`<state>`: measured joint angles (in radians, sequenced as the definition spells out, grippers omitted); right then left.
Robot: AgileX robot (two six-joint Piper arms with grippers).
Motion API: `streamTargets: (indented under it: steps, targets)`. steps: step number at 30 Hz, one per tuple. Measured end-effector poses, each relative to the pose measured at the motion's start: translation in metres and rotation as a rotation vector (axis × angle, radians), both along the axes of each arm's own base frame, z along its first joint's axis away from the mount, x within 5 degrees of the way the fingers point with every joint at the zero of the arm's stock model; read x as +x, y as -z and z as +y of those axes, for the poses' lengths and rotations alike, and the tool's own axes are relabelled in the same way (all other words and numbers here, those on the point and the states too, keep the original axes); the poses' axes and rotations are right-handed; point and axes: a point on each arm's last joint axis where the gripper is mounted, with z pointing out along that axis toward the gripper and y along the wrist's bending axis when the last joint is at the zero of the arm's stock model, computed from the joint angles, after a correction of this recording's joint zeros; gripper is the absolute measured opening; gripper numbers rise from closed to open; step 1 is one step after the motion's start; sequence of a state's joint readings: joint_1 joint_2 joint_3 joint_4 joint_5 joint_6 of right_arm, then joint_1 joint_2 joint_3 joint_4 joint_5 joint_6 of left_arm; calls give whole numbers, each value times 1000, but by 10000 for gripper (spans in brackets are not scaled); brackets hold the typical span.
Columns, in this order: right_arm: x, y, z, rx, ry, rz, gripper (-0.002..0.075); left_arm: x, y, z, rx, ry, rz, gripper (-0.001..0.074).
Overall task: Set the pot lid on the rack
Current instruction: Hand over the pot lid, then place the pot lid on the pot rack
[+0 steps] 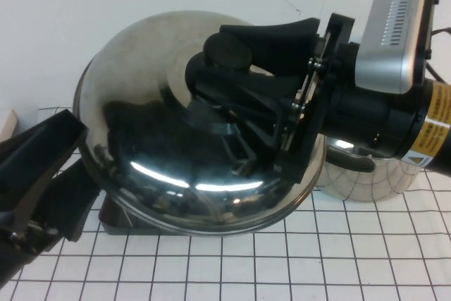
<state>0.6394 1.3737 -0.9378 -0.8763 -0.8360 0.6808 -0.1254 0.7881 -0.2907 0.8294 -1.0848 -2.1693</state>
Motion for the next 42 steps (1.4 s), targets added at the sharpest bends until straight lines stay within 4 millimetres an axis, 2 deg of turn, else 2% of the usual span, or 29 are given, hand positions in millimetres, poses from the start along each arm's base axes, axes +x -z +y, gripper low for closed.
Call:
streamTargets:
  steps: [5,8,10,15,16,17,19,21,25,28,30,32,33,35,38,40,42]
  targets:
    - [5,14,11,38,-89,40,353,7,4,-3,-6,33,12,589]
    - [9,24,16,44,-120,63,353,10,7,-3,-4,37,24,517]
    - [12,31,19,38,-124,90,353,11,8,-4,-3,39,28,429]
    - [16,38,21,35,-132,147,358,11,8,-4,-12,42,27,139]
    - [16,39,22,34,-130,161,379,11,6,-4,-21,48,15,107]
    - [17,39,22,42,-131,176,432,11,6,-4,-13,49,13,75]
    - [17,38,22,68,-136,191,570,11,8,-4,8,43,21,65]
    - [16,34,21,109,-150,189,640,13,9,-4,5,31,33,65]
    - [15,24,17,194,-172,138,681,18,-2,-3,-9,11,7,65]
    - [14,10,5,235,-148,99,689,22,-28,-6,34,24,-94,64]
    - [11,-3,-6,255,-129,55,686,26,-52,-11,149,37,-166,64]
    - [4,-20,-21,263,-113,-16,638,29,-78,-15,296,49,-205,64]
    - [-2,-30,-29,263,-111,-64,584,31,-89,-16,387,54,-221,64]
    - [-19,-48,-46,236,-104,-174,438,34,-105,-18,550,63,-250,64]
    - [-41,-65,-67,94,-32,-286,155,46,-125,-19,667,70,-270,64]
    - [-54,-69,-80,-41,52,-291,66,56,-135,-21,688,76,-278,64]
    - [-64,-68,-90,-160,127,-254,31,72,-138,-23,685,82,-263,64]
